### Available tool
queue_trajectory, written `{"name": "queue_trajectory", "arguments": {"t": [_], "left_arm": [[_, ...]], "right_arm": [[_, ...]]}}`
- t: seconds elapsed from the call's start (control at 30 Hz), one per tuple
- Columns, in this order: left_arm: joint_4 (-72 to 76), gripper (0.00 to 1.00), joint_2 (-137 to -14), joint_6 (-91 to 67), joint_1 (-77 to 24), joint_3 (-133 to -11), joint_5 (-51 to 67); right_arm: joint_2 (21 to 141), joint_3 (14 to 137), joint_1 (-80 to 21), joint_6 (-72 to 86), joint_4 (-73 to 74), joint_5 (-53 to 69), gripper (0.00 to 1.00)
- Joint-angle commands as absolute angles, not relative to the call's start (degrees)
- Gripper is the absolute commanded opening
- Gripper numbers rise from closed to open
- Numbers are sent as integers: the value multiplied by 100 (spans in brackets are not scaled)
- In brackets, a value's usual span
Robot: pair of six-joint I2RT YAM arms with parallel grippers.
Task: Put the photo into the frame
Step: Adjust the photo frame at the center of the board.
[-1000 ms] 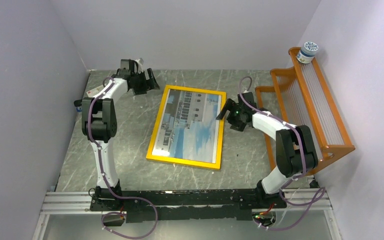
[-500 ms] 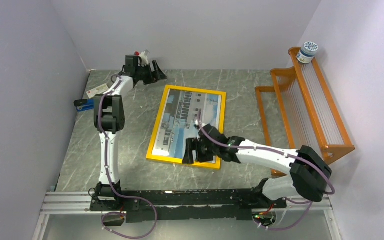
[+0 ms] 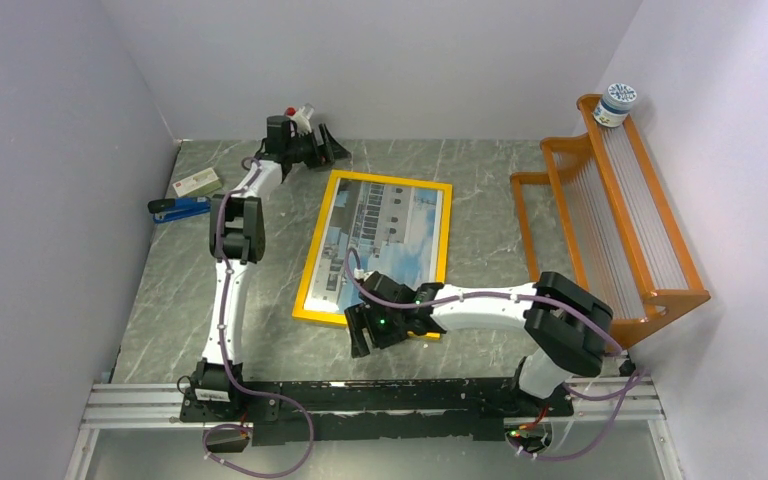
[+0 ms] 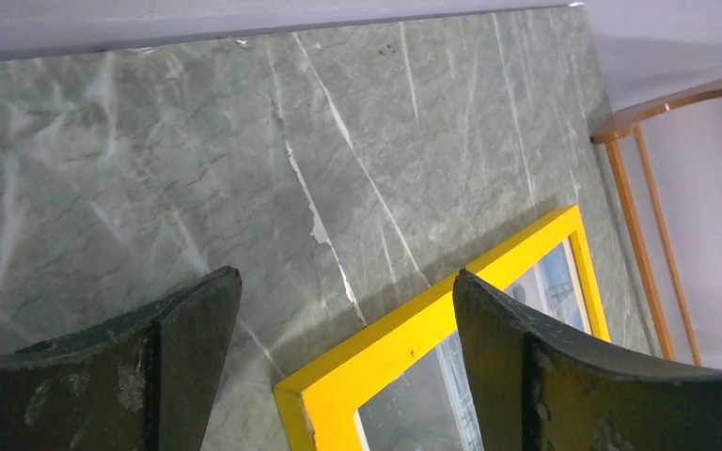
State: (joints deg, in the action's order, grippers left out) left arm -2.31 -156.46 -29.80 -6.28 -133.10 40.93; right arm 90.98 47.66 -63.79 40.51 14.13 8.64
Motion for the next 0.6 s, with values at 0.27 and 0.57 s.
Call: {"name": "queue_trajectory", "arguments": {"t": [0.27, 0.57], "left_arm": [[-1189, 76, -15991, -2142, -451, -13134, 5835], [-2472, 69, -15035, -947, -34, -12035, 6251]], "right_arm": [[8686, 4462, -6073, 4918, 2068, -942, 75], [7768, 3585, -4884, 5238, 1820, -912, 75]]}}
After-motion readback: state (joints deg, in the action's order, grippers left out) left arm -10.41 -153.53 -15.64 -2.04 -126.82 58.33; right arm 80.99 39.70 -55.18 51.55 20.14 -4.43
